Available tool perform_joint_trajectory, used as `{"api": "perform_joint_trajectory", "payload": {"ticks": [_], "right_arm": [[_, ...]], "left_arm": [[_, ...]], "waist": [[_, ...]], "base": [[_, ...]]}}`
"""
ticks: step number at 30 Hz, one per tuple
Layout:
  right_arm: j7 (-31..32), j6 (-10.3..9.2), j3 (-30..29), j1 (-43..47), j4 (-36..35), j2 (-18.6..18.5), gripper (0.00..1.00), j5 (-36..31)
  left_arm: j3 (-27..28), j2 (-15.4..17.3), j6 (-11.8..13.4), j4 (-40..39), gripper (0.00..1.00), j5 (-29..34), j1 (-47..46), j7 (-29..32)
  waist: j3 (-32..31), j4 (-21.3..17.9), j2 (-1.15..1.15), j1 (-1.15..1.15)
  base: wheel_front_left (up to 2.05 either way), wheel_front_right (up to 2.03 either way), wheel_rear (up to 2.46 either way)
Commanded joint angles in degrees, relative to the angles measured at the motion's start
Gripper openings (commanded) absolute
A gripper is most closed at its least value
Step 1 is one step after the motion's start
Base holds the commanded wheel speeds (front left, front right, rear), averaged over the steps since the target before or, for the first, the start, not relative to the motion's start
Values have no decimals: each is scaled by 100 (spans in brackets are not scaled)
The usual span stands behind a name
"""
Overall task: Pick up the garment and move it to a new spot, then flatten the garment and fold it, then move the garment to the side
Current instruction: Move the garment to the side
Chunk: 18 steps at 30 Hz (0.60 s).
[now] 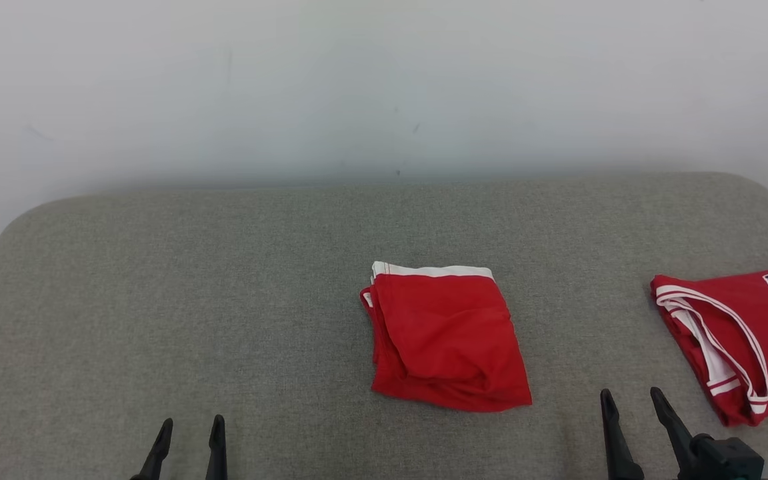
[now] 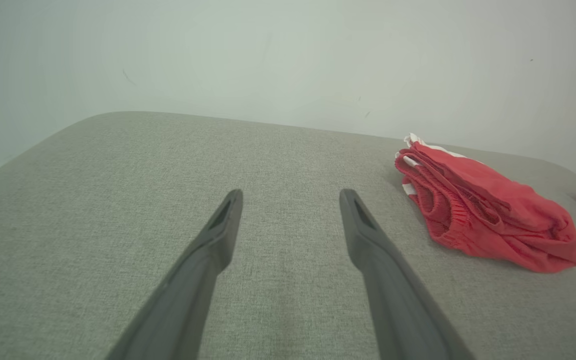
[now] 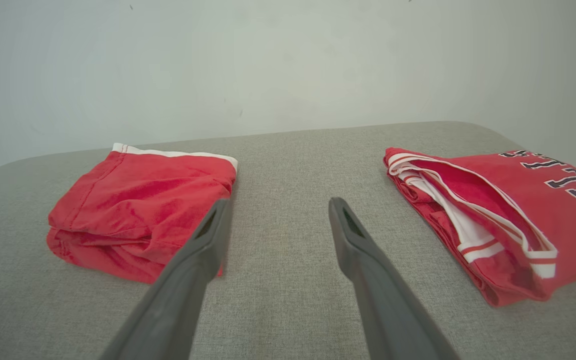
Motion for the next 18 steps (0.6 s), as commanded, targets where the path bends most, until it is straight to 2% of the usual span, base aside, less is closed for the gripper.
{"api": "perform_joint_trajectory", "payload": {"ticks": [1,5,9,18], "right_arm": [[-4,-1,-12,27,-24,12,100,33],[89,-1,16,-77,-102,16,100,33],[490,-1,-106,-425,-241,16,100,454],[3068,-1,-351,-1872,9,8,100,925]], "left_arm": [[11,-3,7,15,100,-8,-8,-13],[23,-8,7,16,100,-15,-11,-13],[15,-21,7,4,100,-21,-24,-13],[-166,-52,7,-30,100,-34,-154,-14]], "waist": [[6,14,0,0],[24,45,0,0],[77,76,0,0],[424,319,0,0]], "base": [[0,0,0],[0,0,0],[0,0,0],[0,0,0]]}}
